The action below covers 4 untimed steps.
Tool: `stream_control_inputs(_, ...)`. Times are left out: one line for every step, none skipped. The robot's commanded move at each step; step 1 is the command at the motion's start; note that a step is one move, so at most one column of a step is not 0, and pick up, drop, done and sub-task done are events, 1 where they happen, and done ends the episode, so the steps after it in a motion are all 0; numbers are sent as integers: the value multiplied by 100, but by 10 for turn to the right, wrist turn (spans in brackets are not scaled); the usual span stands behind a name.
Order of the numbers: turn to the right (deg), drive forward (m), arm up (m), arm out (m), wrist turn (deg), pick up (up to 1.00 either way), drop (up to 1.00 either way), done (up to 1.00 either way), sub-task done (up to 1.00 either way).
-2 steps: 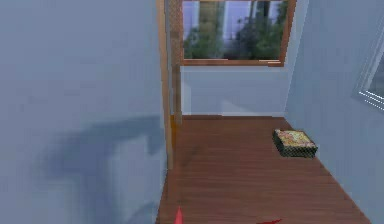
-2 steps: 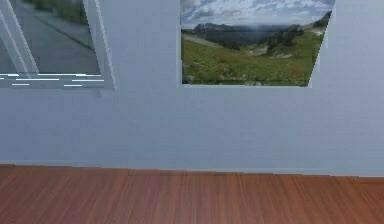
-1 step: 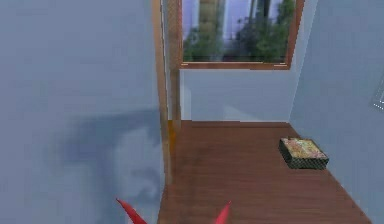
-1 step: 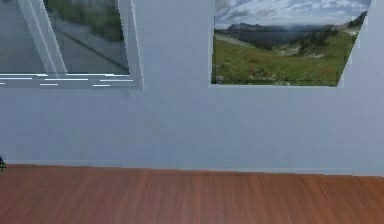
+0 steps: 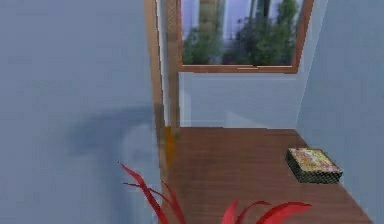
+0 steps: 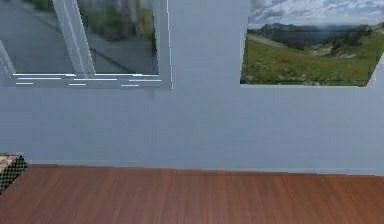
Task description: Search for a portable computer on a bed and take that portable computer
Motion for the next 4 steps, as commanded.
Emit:
stream_control_inputs(0, 10, 0, 0, 0, 0, 0, 0, 0)
stream_control_inputs(60, 0, 0, 0, 0, 0, 0, 0, 0)
stream_control_inputs(0, 100, 0, 0, 0, 0, 0, 0, 0)
stream_control_inputs(30, 0, 0, 0, 0, 0, 0, 0, 0)
